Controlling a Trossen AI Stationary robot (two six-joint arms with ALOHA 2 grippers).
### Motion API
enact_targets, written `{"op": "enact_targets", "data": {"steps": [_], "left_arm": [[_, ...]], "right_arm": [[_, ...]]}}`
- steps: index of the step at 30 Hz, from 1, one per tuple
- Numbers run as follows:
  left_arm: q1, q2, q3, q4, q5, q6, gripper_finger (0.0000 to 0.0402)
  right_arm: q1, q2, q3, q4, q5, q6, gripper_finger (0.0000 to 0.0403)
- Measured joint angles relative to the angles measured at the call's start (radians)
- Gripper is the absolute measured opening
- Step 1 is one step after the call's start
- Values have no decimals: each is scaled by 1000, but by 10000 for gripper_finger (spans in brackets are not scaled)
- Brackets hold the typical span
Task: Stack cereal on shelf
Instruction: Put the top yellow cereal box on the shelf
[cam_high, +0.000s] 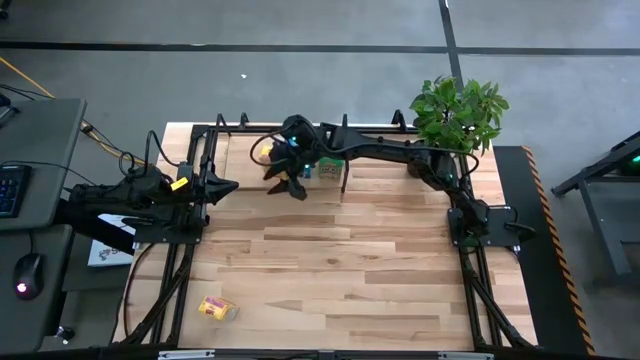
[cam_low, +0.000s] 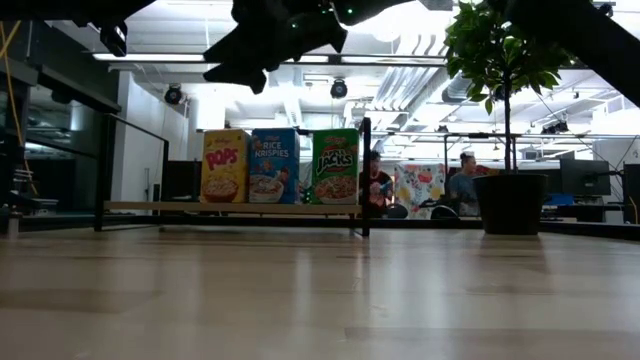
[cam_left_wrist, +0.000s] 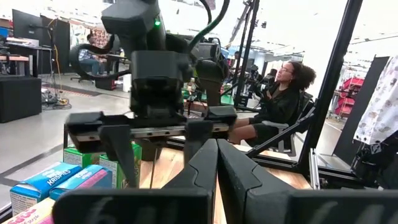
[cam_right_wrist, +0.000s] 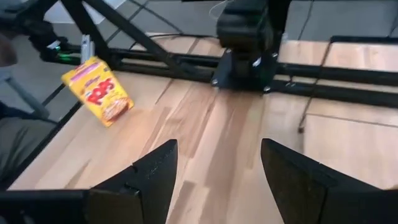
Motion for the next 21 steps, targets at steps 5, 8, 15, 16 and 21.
{"op": "enact_targets", "data": {"steps": [5, 8, 15, 16, 21], "left_arm": [[0, 0, 0, 0, 0, 0, 3], [0, 0, 0, 0, 0, 0, 3], [0, 0, 0, 0, 0, -2, 3], [0, 0, 0, -1, 0, -6, 3], [0, 0, 0, -1, 0, -9, 3]], "right_arm": [[26, 0, 0, -72, -36, -12, 225], [42, 0, 0, -117, -102, -19, 225], [67, 0, 0, -374, -120, -66, 225], [68, 0, 0, -416, -120, -78, 225], [84, 1, -1, -556, -119, -154, 225]]}}
